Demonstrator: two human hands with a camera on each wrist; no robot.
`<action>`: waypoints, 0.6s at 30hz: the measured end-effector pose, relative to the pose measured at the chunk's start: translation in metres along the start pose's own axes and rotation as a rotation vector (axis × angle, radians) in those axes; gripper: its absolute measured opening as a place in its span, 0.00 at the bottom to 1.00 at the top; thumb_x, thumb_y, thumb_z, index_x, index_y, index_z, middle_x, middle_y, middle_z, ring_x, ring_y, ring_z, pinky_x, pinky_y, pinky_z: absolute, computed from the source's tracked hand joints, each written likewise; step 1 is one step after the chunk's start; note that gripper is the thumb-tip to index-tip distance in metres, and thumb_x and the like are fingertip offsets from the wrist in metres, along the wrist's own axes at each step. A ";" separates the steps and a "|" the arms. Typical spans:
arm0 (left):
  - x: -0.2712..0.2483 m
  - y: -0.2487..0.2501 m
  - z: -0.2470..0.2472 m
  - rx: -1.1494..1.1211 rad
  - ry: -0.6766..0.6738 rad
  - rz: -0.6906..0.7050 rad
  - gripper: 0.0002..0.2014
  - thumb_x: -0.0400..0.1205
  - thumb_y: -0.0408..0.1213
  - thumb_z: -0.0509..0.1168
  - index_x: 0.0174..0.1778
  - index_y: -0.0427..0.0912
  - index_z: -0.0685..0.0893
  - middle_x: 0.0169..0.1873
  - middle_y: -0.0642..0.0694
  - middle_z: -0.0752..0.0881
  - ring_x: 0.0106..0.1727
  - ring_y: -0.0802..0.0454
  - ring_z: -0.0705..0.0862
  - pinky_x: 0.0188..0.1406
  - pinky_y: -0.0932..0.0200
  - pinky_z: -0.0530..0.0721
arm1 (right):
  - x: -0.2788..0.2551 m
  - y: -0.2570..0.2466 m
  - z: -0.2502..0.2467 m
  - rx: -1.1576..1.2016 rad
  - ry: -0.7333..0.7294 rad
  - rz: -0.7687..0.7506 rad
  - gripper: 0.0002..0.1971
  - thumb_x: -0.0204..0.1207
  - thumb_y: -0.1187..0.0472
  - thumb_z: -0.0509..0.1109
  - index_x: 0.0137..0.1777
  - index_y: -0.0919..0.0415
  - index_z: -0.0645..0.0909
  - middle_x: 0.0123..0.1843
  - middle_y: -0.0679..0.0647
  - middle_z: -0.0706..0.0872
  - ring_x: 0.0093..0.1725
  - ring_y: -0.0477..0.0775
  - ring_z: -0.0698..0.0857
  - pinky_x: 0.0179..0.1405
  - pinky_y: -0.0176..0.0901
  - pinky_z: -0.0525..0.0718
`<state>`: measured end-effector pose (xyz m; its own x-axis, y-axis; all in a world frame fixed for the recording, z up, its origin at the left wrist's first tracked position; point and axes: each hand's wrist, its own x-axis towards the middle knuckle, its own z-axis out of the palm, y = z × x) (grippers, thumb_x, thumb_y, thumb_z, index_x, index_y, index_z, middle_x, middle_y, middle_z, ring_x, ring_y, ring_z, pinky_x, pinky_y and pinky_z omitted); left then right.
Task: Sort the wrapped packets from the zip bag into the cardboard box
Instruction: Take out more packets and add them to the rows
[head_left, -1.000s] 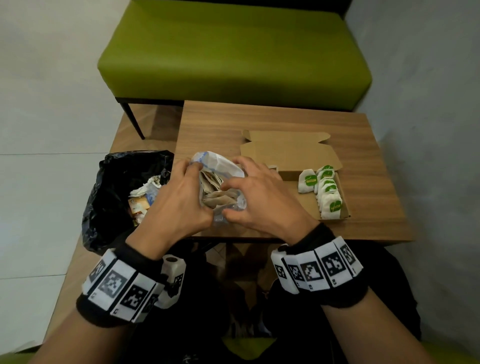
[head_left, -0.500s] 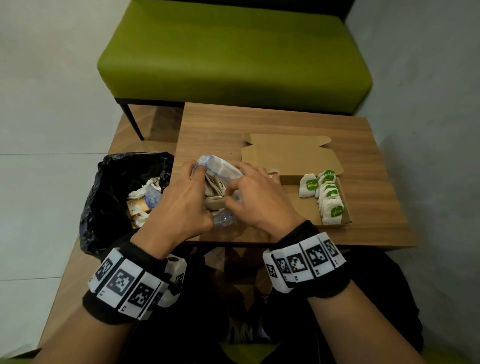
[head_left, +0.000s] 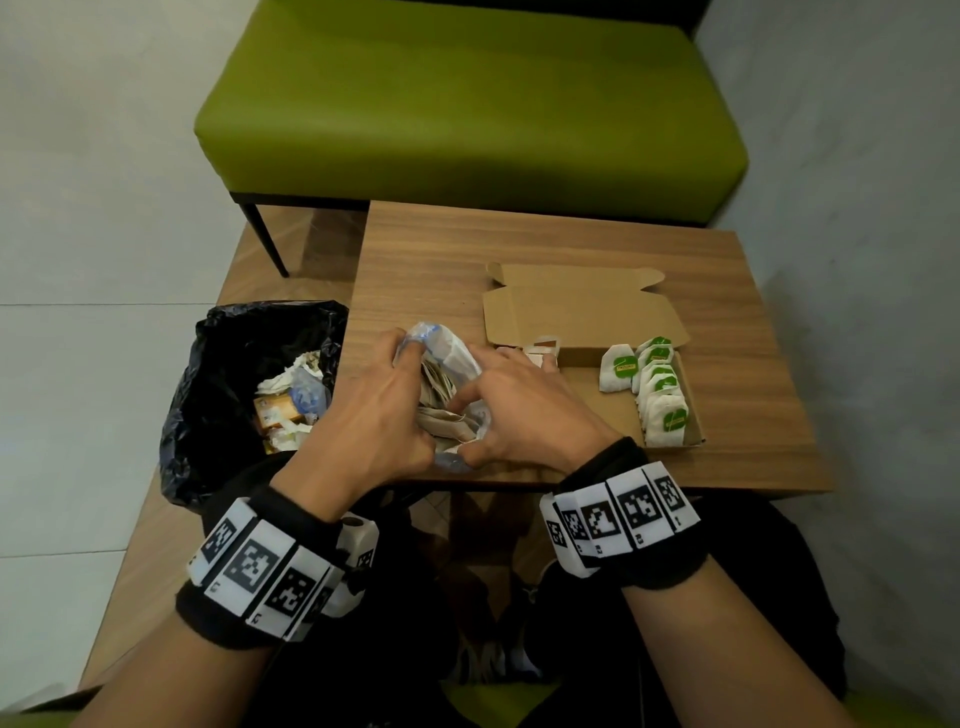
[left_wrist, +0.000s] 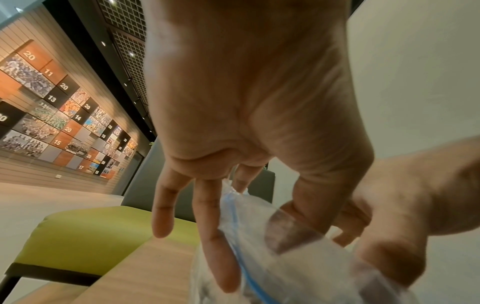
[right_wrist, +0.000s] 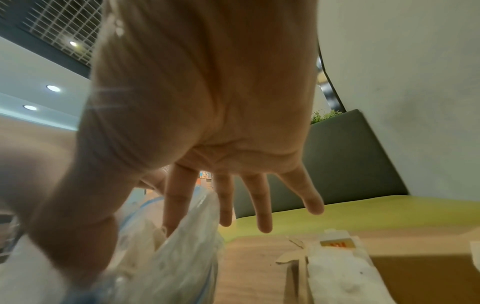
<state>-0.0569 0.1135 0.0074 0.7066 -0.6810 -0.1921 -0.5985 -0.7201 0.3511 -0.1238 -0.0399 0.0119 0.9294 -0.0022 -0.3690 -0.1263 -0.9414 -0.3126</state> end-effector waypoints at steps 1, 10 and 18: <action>0.000 0.001 0.000 -0.002 0.000 -0.002 0.44 0.69 0.43 0.74 0.80 0.35 0.63 0.78 0.39 0.62 0.61 0.33 0.82 0.54 0.46 0.82 | 0.001 0.000 0.003 0.000 0.021 0.002 0.24 0.67 0.42 0.79 0.64 0.43 0.84 0.78 0.47 0.68 0.77 0.55 0.66 0.78 0.78 0.58; 0.000 -0.003 0.004 -0.038 0.022 0.013 0.41 0.69 0.39 0.73 0.78 0.33 0.66 0.76 0.39 0.66 0.58 0.33 0.83 0.54 0.45 0.84 | 0.001 0.009 0.020 0.064 0.063 0.062 0.16 0.77 0.44 0.72 0.61 0.47 0.86 0.88 0.50 0.55 0.86 0.60 0.53 0.79 0.77 0.58; 0.004 -0.007 0.010 -0.082 0.067 0.041 0.41 0.71 0.39 0.74 0.79 0.36 0.64 0.75 0.41 0.65 0.63 0.36 0.80 0.55 0.50 0.80 | -0.002 0.014 0.017 0.330 0.287 0.040 0.09 0.80 0.50 0.71 0.48 0.53 0.88 0.86 0.51 0.63 0.84 0.54 0.60 0.82 0.57 0.62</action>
<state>-0.0538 0.1147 -0.0049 0.7076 -0.6971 -0.1156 -0.5961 -0.6768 0.4321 -0.1330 -0.0478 -0.0066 0.9743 -0.1737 -0.1431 -0.2248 -0.7806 -0.5832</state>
